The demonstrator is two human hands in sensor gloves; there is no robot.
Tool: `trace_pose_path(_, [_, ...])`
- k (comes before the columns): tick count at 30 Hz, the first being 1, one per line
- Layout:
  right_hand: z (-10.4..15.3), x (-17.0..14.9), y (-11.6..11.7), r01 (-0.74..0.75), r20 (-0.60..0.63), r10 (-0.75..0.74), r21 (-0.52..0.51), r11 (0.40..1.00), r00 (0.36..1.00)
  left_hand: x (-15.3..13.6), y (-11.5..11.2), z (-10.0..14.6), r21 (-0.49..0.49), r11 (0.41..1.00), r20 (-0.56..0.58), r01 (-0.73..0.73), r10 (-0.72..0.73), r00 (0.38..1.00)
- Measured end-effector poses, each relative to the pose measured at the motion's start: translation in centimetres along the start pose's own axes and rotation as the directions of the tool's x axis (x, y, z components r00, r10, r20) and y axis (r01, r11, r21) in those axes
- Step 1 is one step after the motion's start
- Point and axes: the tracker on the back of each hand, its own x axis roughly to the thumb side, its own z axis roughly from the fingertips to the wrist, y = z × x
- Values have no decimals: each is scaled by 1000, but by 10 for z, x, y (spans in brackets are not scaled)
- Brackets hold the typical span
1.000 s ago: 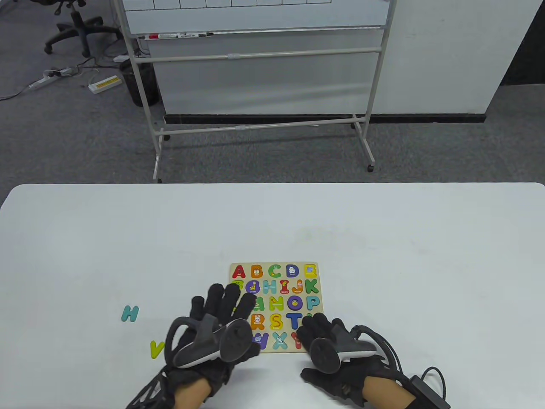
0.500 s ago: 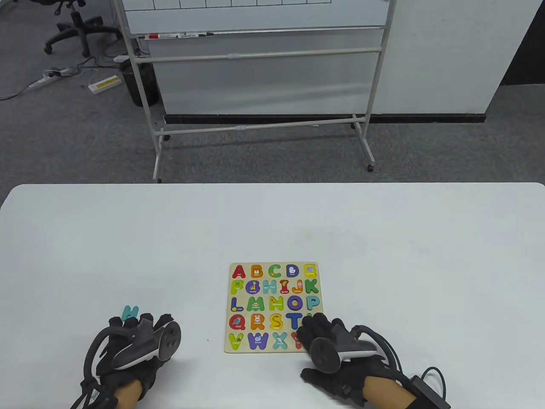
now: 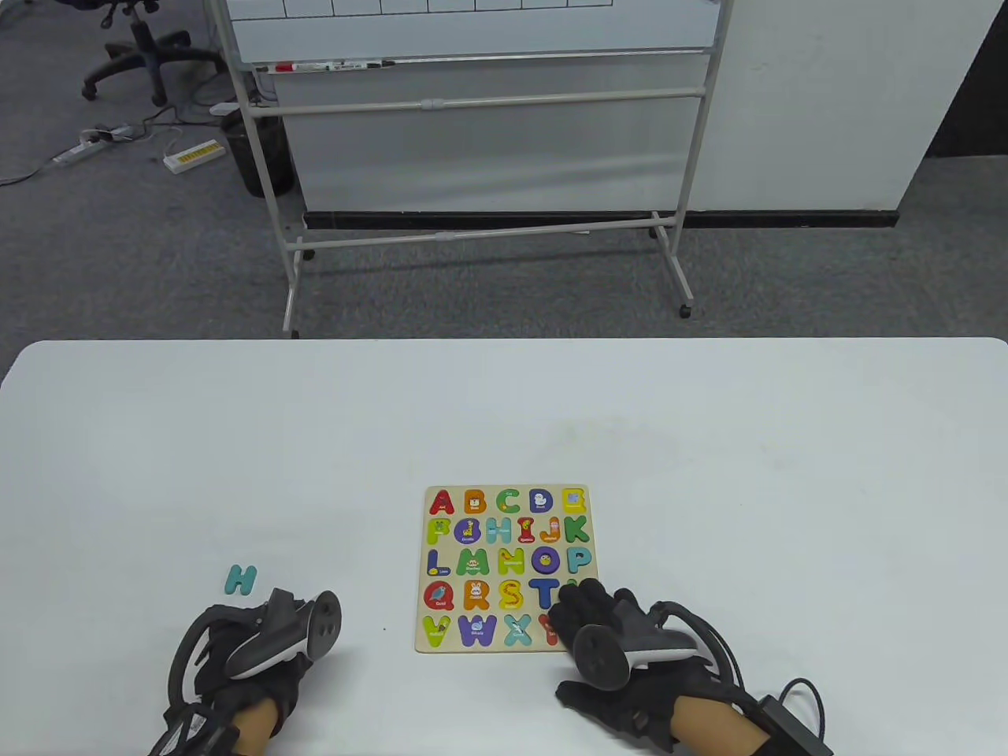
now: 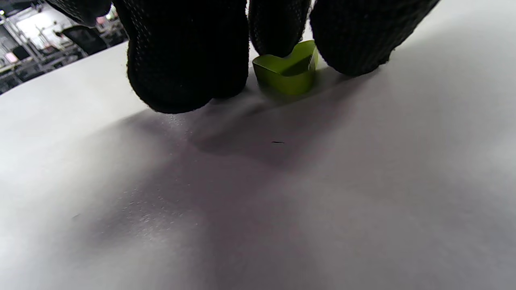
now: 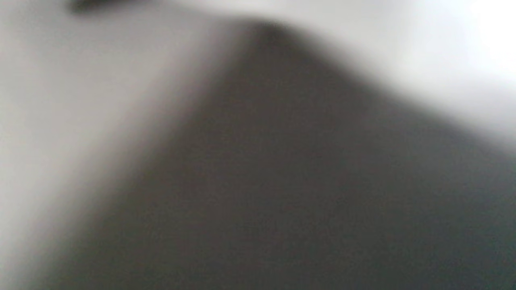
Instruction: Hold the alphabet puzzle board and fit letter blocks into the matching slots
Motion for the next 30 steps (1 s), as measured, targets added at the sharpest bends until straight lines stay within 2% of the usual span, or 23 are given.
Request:
trace_pose_path(8, [0, 0, 0, 0, 2, 0, 0, 1000, 1000, 2, -1, -3, 114, 990, -46, -88, 94, 994])
trace_pose_path(20, [0, 0, 0, 0, 2, 0, 0, 1000, 1000, 2, 3, -5, 108, 983, -111, -151, 163, 980])
trace_pose_path(25, [0, 0, 0, 0, 2, 0, -4, 1000, 1000, 23, 22, -2, 134, 965, -85, -226, 238, 968])
trace_pose_path(30, [0, 0, 0, 1, 0, -1, -8, 1000, 1000, 55, 49, -3, 153, 953, -31, -261, 269, 963])
